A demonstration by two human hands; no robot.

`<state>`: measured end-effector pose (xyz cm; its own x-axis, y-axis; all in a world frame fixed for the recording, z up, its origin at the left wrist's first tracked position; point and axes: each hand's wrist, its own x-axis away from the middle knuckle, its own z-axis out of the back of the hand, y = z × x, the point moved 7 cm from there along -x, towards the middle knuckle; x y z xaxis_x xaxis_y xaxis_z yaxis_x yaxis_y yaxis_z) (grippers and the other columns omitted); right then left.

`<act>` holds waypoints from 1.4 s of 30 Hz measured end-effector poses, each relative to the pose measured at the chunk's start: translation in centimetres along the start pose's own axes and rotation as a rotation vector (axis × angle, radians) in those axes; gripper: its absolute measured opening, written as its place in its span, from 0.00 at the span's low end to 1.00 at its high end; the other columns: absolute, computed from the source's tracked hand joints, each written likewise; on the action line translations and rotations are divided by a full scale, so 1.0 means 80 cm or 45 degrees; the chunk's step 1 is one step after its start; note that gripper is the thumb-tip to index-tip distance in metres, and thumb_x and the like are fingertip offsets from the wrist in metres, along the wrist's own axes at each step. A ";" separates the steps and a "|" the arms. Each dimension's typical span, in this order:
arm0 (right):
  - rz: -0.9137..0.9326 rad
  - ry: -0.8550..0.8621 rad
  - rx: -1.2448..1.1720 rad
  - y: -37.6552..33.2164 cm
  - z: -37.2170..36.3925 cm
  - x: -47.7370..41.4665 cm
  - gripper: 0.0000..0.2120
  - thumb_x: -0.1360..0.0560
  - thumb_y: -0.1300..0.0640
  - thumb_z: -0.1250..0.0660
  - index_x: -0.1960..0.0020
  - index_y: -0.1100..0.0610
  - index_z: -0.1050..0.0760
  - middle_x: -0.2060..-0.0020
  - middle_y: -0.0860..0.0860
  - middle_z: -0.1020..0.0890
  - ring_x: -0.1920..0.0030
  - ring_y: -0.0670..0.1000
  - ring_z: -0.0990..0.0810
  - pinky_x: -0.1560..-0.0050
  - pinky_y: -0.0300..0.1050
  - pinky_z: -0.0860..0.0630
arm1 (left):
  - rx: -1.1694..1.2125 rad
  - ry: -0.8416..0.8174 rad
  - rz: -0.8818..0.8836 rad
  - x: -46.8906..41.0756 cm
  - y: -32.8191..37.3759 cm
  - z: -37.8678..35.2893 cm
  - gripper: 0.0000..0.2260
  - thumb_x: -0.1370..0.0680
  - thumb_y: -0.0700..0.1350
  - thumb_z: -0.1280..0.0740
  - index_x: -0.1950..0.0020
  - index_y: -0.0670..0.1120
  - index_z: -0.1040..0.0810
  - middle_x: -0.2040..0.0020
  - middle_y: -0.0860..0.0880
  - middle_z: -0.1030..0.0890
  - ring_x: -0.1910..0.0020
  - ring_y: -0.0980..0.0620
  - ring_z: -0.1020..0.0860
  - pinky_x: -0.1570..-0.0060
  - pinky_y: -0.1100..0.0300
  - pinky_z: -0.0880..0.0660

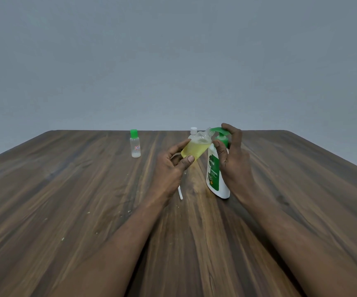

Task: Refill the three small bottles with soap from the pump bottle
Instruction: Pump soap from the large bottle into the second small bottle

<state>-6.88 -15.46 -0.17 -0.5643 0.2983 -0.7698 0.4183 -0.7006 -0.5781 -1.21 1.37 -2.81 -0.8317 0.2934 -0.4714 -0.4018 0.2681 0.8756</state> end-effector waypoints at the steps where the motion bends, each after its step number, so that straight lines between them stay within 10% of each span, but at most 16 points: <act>1: 0.001 -0.006 -0.004 0.000 0.000 0.000 0.18 0.18 0.48 0.40 0.29 0.44 0.39 0.51 0.33 0.22 0.56 0.30 0.21 0.62 0.23 0.31 | 0.009 0.000 0.007 0.000 -0.001 -0.001 0.20 0.22 0.33 0.30 0.30 0.42 0.23 0.40 0.45 0.16 0.39 0.49 0.17 0.41 0.62 0.21; 9: 0.018 -0.053 -0.075 -0.007 -0.001 0.002 0.24 0.19 0.46 0.40 0.25 0.42 0.42 0.47 0.26 0.25 0.51 0.30 0.22 0.57 0.22 0.31 | 0.080 -0.004 0.110 0.001 -0.021 -0.007 0.18 0.22 0.35 0.30 0.31 0.40 0.24 0.35 0.42 0.19 0.35 0.42 0.20 0.33 0.41 0.25; 24: 0.109 -0.160 -0.023 -0.008 0.005 0.013 0.44 0.28 0.52 0.29 0.21 0.40 0.52 0.38 0.44 0.24 0.42 0.41 0.22 0.44 0.39 0.25 | 0.082 -0.047 0.156 0.004 -0.027 -0.008 0.21 0.24 0.39 0.27 0.32 0.40 0.25 0.37 0.41 0.18 0.38 0.42 0.18 0.35 0.47 0.23; 33: -0.050 -0.085 0.085 0.016 0.039 0.003 0.48 0.26 0.64 0.29 0.22 0.38 0.56 0.49 0.41 0.24 0.54 0.33 0.22 0.61 0.23 0.29 | -0.012 0.038 0.140 -0.002 -0.017 0.015 0.20 0.26 0.28 0.28 0.36 0.40 0.24 0.48 0.46 0.16 0.54 0.57 0.15 0.56 0.66 0.20; 42: -0.183 -0.029 0.205 0.047 0.086 0.002 0.48 0.26 0.64 0.29 0.20 0.43 0.58 0.40 0.44 0.26 0.57 0.29 0.24 0.62 0.22 0.31 | -0.089 0.090 0.205 -0.008 -0.018 0.039 0.20 0.36 0.42 0.25 0.44 0.50 0.20 0.58 0.55 0.15 0.58 0.53 0.16 0.56 0.56 0.20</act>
<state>-10.29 -22.50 -0.61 -0.6265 0.3894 -0.6751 0.2140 -0.7469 -0.6295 1.04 3.65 -4.09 -0.9113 0.2611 -0.3185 -0.2852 0.1579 0.9454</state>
